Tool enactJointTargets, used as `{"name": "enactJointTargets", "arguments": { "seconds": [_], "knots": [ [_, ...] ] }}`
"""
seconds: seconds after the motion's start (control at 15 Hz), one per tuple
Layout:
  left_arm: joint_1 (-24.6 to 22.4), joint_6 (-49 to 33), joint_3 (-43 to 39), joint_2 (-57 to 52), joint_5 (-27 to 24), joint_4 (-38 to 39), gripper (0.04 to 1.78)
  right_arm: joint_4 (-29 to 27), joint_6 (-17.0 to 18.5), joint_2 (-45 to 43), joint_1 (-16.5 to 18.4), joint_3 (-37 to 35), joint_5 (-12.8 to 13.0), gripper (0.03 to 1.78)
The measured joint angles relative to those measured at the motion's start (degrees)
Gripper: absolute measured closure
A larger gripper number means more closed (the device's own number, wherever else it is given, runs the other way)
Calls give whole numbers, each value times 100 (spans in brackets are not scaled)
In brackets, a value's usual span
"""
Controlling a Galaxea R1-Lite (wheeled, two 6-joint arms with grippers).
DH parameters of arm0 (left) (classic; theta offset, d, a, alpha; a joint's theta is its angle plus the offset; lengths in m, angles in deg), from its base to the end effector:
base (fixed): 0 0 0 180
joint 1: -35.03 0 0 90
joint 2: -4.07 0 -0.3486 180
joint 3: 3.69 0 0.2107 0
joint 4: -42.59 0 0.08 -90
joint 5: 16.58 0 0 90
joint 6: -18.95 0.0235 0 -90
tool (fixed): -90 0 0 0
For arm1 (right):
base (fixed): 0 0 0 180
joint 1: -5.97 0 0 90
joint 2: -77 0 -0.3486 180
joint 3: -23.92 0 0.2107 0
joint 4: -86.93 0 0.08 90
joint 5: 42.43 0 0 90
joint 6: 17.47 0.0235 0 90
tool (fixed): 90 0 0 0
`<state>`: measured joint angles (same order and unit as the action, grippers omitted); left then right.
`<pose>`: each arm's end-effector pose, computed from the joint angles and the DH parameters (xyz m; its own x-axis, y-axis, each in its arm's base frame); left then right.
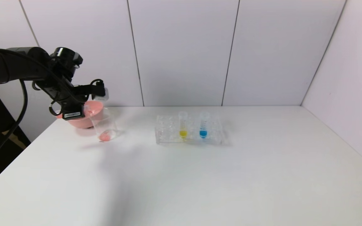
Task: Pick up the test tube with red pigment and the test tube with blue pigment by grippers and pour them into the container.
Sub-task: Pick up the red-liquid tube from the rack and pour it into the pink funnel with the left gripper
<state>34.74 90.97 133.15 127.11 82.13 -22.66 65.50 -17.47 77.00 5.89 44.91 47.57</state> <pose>0.4590 0.0059 0.2618 0.6152 0.1545 -0.7730 0.7132 0.3087 0.6293 -0.0484 -0.0001 0.0747 1.0000 0.0014 -0.0077 -0.0014 1.0000 0.0000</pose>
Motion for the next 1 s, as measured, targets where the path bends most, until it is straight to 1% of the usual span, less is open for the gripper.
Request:
{"name": "enactJointTargets", "arguments": {
  "seconds": [0.13, 1.0],
  "knots": [
    [62, 6, 0, 6, 207, 50, 138, 0, 0, 0, -2, 0, 0, 4],
    [150, 9, 0, 11, 483, 72, 138, 0, 0, 0, 0, 0, 0, 4]
  ]
}}
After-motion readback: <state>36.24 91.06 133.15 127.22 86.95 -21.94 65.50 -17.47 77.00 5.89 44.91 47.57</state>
